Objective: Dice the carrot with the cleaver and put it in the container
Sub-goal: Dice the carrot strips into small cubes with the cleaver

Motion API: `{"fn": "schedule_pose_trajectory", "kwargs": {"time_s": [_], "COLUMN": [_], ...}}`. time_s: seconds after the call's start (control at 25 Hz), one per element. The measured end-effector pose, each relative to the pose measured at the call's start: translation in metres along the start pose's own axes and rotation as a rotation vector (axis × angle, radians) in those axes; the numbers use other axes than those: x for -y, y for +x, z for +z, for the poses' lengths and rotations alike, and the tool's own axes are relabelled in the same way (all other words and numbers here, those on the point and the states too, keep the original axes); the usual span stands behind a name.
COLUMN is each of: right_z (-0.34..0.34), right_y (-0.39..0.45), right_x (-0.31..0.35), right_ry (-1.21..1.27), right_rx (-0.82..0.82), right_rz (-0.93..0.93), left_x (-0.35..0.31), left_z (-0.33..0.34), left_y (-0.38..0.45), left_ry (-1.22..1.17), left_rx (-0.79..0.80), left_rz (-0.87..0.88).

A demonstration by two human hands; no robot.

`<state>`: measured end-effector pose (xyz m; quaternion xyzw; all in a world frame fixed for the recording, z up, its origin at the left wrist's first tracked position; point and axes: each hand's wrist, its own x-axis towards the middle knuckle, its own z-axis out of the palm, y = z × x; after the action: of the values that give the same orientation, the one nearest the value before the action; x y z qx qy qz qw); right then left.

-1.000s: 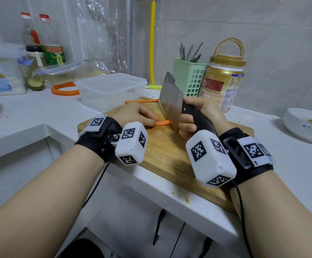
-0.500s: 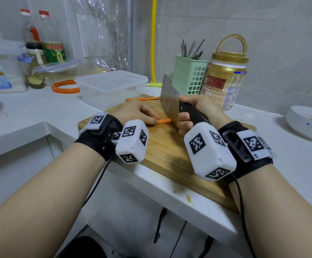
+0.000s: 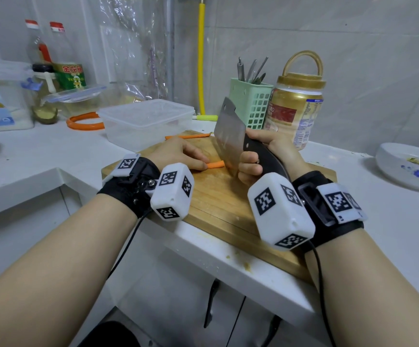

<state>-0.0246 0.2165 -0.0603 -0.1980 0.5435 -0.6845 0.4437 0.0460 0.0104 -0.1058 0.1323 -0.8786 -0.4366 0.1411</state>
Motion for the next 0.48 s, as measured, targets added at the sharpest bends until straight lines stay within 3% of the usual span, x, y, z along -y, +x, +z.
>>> {"fn": "schedule_pose_trajectory", "kwargs": {"time_s": [0.48], "right_z": [0.0077], "right_y": [0.0027], "right_x": [-0.0030], "right_ry": [-0.093], "right_rx": [-0.019], "right_rz": [0.040], "left_x": [0.0028], "left_z": [-0.0013], "left_y": [0.0010], "left_ry": [0.059], "left_rx": [0.003], "left_rz": [-0.005]}}
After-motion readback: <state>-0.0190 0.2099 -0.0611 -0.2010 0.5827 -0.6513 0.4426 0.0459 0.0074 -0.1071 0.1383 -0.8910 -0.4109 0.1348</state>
